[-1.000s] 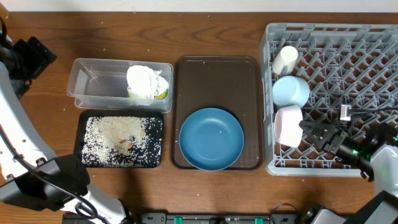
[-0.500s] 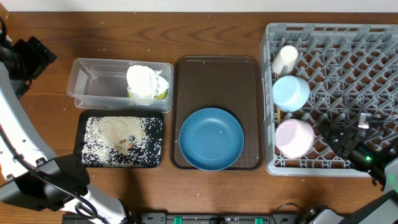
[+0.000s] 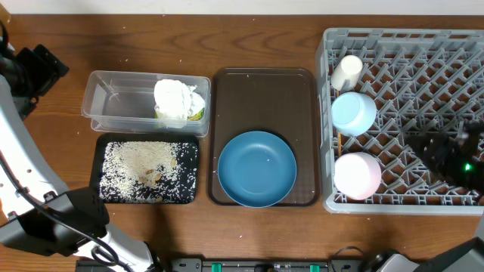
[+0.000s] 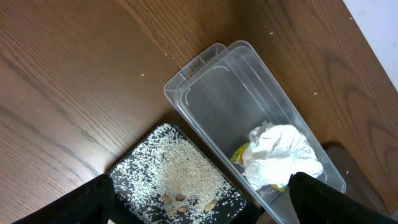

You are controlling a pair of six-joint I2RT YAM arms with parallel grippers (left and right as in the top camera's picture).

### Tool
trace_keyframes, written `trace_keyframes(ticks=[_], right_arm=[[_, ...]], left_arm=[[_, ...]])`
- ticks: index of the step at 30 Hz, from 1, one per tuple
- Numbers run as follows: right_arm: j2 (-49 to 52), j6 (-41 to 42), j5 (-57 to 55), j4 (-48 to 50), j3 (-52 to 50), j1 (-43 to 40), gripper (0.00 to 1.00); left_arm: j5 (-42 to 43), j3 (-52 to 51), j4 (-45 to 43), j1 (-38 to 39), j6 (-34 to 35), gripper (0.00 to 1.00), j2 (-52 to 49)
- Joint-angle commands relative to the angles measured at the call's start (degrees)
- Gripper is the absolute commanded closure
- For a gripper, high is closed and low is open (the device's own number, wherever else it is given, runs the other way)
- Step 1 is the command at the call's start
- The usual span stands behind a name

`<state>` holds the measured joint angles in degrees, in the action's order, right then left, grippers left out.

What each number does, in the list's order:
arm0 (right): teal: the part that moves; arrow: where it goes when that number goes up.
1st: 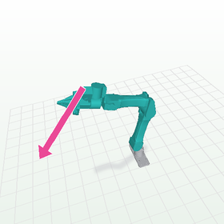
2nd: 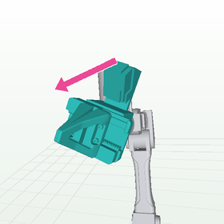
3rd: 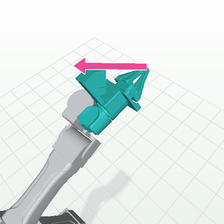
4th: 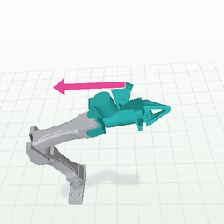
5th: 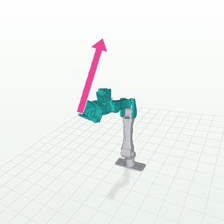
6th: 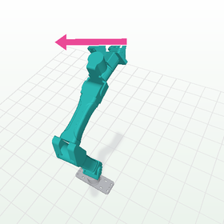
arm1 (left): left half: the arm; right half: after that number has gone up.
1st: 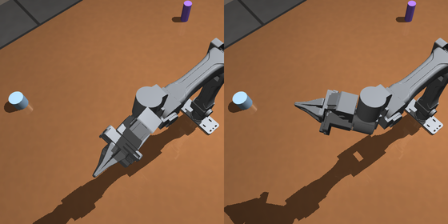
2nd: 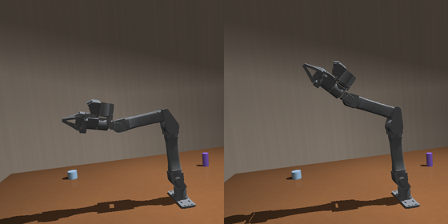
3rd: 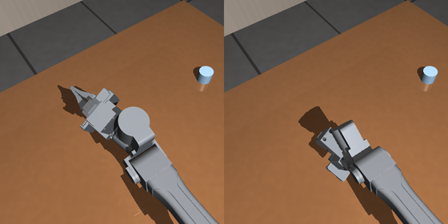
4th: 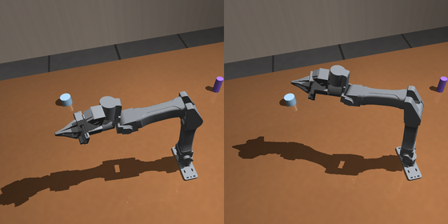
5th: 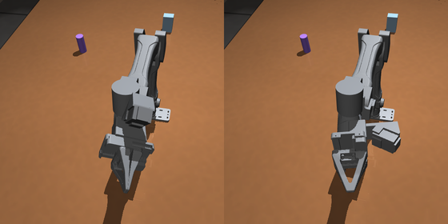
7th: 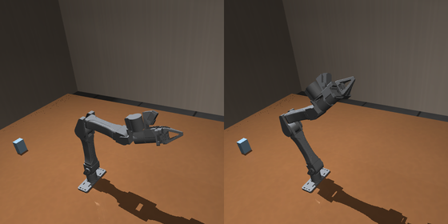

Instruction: Sort waste into correct bins and load items into the dishwasher rack

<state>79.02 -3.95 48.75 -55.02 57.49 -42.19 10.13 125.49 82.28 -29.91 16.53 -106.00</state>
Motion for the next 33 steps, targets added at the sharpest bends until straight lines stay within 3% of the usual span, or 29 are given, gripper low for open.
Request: trace_keyframes(ticks=[1, 7, 19, 20, 24, 26, 28, 30, 33], right_arm=[[-0.39, 3.28, -9.25, -3.39, 5.99, 4.66, 0.39], [-0.39, 4.2, -24.57, -14.21, 14.64, 17.25, 0.37], [-0.31, 5.09, -34.71, -25.59, 15.85, 41.99, 0.4], [-0.31, 6.03, -35.82, -26.38, 15.78, 42.99, 0.43], [-0.31, 10.38, -41.05, -29.97, 14.45, 47.65, 0.7], [-0.31, 12.04, -43.23, -31.78, 13.4, 49.05, 0.71], [-0.31, 12.24, -43.36, -33.07, 12.15, 49.88, 0.78], [-0.33, 13.03, -42.4, -33.14, 10.69, 50.47, 0.97], [-0.33, 14.19, -42.51, -33.0, 8.74, 50.75, 0.99]], left_arm=[[-0.33, 0.31, 0.17, -0.28, 0.09, 0.08, -0.42], [-0.33, 0.31, 0.17, -0.28, 0.09, 0.08, -0.42], [-0.33, 0.31, 0.17, -0.28, 0.09, 0.08, -0.42], [-0.33, 0.31, 0.17, -0.28, 0.09, 0.08, -0.42], [-0.33, 0.31, 0.17, -0.28, 0.09, 0.08, -0.42], [-0.31, 0.31, 0.15, -0.28, 0.09, 0.08, -0.42], [-0.33, 0.31, 0.17, -0.28, 0.09, 0.08, -0.42], [-0.33, 0.31, 0.17, -0.28, 0.09, 0.08, -0.42], [-0.33, 0.31, 0.17, -0.28, 0.09, 0.08, -0.42]])
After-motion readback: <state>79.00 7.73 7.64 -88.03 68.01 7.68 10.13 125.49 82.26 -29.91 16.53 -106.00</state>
